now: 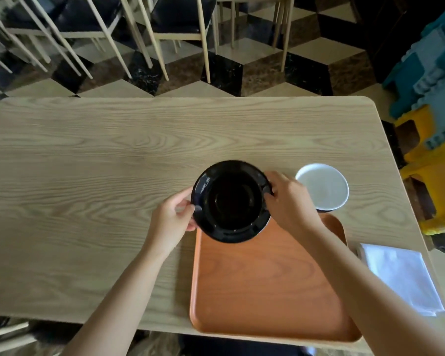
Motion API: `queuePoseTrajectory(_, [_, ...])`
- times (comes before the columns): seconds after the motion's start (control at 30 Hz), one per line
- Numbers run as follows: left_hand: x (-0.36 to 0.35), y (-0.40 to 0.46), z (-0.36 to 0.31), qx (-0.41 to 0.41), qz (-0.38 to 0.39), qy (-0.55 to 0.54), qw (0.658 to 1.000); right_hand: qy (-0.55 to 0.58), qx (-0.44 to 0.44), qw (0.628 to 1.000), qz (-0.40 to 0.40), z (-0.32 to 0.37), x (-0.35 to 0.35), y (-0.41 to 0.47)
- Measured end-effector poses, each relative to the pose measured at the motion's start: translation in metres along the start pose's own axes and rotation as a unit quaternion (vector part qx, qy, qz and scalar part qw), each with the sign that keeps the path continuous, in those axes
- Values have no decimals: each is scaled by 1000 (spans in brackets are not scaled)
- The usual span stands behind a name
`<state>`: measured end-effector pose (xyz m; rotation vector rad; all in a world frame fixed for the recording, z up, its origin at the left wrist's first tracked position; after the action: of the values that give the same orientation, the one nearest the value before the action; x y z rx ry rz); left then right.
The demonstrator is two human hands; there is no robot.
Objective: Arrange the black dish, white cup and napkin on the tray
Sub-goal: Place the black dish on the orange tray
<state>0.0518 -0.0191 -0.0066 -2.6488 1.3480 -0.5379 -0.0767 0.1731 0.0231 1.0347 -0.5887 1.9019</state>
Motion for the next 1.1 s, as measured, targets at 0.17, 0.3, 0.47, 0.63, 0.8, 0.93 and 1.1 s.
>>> queuePoseTrajectory(0.17, [4,-34,24,42,32,68,996,75,-91,991,67,-17,-25,-52])
queuePoseTrajectory(0.3, [5,-46,35,53,48,99,993,117,-130,981,90,-23,-35,-75])
queuePoseTrajectory(0.47, [7,-50,40,38,61,156,985,135,-146,975,99,-24,-42,-83])
queuePoseTrajectory(0.63, [5,-49,41,28,75,198,977,132,-159,974,94,-28,-48,-82])
queuePoseTrajectory(0.8, [3,-44,40,25,88,217,972,137,-169,971,97,-32,-53,-79])
queuePoseTrajectory(0.93, [5,-39,37,12,83,238,968,143,-172,970,93,-34,-55,-76])
queuePoseTrajectory(1.1, [6,-39,39,17,75,219,973,158,-185,965,94,-34,-56,-77])
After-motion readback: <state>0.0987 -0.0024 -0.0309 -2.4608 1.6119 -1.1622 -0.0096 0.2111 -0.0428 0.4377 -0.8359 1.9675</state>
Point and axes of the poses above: each hand's wrist, its own y-axis towards the middle knuckle, its own x-axis out of the back of the hand, z = x × y, the point moved 2 cm from there along y, towards the middle knuckle, and after that the axes turned 6 degrees about -y, right-handed, at the moved point
